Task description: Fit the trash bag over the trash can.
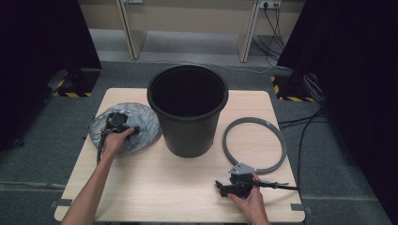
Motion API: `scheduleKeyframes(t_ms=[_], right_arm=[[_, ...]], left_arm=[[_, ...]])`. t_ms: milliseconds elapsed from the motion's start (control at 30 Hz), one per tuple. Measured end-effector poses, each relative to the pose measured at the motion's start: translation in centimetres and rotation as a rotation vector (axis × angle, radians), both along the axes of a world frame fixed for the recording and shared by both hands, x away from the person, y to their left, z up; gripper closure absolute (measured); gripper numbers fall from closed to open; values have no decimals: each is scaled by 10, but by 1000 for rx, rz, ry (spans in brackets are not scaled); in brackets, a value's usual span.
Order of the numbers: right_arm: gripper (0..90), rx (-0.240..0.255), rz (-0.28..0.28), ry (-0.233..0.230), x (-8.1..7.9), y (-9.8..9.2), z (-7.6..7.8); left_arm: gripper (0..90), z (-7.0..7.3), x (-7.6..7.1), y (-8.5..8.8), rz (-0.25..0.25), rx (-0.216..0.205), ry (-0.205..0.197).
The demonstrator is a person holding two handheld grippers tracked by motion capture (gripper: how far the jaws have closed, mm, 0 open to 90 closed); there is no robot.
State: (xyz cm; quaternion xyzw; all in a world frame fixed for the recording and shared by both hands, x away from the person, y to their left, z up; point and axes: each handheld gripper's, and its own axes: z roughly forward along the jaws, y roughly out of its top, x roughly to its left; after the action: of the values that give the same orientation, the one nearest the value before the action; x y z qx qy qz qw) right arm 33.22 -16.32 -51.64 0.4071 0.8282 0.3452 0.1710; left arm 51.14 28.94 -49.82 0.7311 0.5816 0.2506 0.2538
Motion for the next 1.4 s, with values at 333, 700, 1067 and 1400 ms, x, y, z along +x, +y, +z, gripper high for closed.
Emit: scheduleKeyframes(t_ms=[333, 700, 1067, 1400], right_arm=[[123, 0, 0, 0, 0, 0, 0], [120, 0, 0, 1, 1, 0, 0], [119, 3, -2, 1, 1, 1, 0], [119, 2, -2, 1, 1, 1, 0]], left_arm=[[639, 0, -8, -1, -63, 105, 21], [767, 15, -19, 15, -65, 4, -35], [766, 59, -42, 27, -99, -18, -139], [767, 96, -64, 37, -126, -31, -217]])
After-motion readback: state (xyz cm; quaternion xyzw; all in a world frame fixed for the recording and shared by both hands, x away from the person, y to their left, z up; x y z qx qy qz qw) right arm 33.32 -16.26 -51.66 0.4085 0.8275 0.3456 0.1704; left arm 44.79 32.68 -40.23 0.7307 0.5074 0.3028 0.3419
